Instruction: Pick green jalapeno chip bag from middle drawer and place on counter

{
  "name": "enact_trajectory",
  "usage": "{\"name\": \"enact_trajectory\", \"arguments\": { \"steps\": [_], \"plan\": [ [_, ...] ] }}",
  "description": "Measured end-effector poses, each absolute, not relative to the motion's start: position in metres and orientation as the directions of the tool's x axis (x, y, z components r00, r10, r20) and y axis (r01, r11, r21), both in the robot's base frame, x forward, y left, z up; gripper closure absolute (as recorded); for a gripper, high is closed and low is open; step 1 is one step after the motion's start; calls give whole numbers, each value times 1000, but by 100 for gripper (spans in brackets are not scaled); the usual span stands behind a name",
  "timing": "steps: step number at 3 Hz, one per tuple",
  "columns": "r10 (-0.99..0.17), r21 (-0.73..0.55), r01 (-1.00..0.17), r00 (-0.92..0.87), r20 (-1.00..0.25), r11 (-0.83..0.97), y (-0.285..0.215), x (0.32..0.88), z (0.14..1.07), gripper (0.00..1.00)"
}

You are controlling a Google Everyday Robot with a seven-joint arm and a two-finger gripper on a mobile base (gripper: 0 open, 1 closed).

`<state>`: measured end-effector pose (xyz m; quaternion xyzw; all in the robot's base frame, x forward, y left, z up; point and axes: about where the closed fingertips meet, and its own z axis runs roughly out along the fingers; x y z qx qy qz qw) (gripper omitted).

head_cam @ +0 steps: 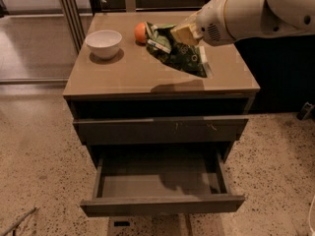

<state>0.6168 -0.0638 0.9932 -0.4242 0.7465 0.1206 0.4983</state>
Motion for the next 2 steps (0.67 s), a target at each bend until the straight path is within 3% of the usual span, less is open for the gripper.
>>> {"name": "enact_trajectory", "arguments": {
  "steps": [2],
  "plan": [
    [-527, -266, -804, -68, -847, 532, -56, 645, 975, 100]
  ]
}}
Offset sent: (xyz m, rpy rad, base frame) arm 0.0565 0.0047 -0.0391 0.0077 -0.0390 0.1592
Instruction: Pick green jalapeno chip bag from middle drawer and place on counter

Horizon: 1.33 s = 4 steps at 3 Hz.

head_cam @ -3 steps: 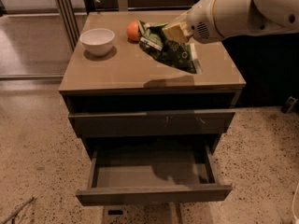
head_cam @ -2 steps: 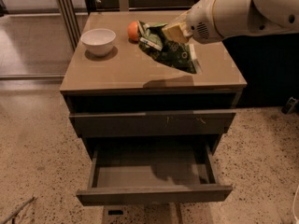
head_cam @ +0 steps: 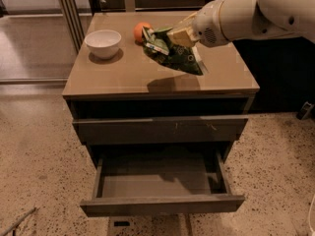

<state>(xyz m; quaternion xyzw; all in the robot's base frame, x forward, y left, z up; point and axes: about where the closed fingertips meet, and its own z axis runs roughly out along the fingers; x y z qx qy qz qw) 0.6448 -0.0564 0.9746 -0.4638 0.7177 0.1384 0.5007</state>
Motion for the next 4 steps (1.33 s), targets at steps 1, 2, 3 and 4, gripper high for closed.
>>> {"name": "enact_trajectory", "arguments": {
  "steps": [1, 2, 3, 4],
  "plan": [
    [-520, -253, -825, -57, -852, 505, -56, 668, 953, 100],
    [-514, -230, -837, -70, -855, 497, -60, 686, 928, 100],
    [-510, -212, -839, -89, -856, 502, -67, 697, 904, 100],
    [-509, -208, -838, -95, -856, 505, -72, 704, 886, 100]
  ]
}}
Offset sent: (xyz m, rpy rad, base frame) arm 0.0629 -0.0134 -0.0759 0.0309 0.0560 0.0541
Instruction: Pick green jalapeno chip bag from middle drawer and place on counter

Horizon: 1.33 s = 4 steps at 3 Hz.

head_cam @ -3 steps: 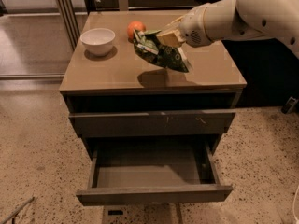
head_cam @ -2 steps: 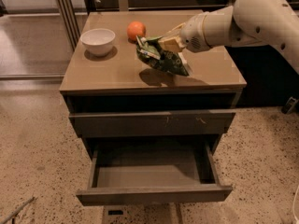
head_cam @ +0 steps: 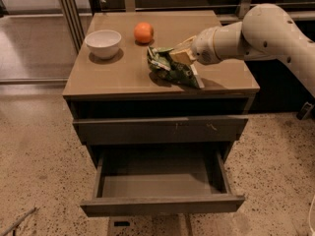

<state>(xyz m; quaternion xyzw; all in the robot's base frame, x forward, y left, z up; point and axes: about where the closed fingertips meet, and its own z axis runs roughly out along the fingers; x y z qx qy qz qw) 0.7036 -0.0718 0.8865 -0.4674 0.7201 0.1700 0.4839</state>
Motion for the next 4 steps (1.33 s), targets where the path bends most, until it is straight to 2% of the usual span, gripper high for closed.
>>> {"name": "enact_trajectory", "arguments": {
  "steps": [1, 2, 4],
  "plan": [
    [-509, -207, -841, -91, -856, 499, -73, 707, 872, 100],
    [-509, -207, -841, -91, -856, 499, -72, 707, 872, 81],
    [-509, -207, -841, -91, -856, 499, -72, 707, 872, 35]
  ]
}}
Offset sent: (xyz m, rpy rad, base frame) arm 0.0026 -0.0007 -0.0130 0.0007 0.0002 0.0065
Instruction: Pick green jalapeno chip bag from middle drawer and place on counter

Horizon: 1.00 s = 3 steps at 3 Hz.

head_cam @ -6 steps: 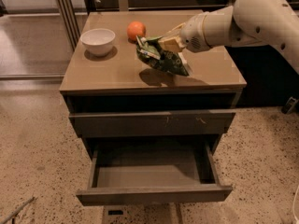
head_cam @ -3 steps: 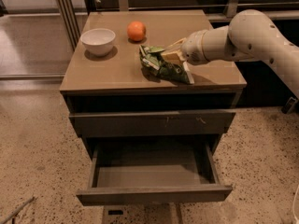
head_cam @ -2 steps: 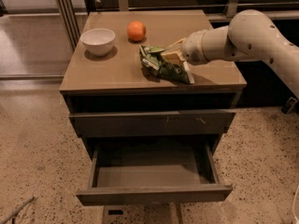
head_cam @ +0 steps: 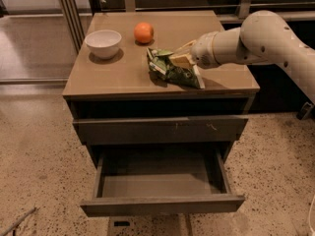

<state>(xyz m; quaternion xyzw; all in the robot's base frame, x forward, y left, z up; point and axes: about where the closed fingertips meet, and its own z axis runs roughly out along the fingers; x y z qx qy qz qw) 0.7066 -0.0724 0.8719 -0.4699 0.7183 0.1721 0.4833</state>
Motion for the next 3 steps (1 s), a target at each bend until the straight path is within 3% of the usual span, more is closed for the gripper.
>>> {"name": "enact_trajectory", "arguments": {
  "steps": [1, 2, 3],
  "plan": [
    [-509, -207, -841, -91, -856, 499, -72, 707, 872, 12],
    [-509, -207, -842, -91, -856, 499, -72, 707, 872, 0],
    [-509, -207, -842, -91, -856, 499, -72, 707, 872, 0]
  ]
}}
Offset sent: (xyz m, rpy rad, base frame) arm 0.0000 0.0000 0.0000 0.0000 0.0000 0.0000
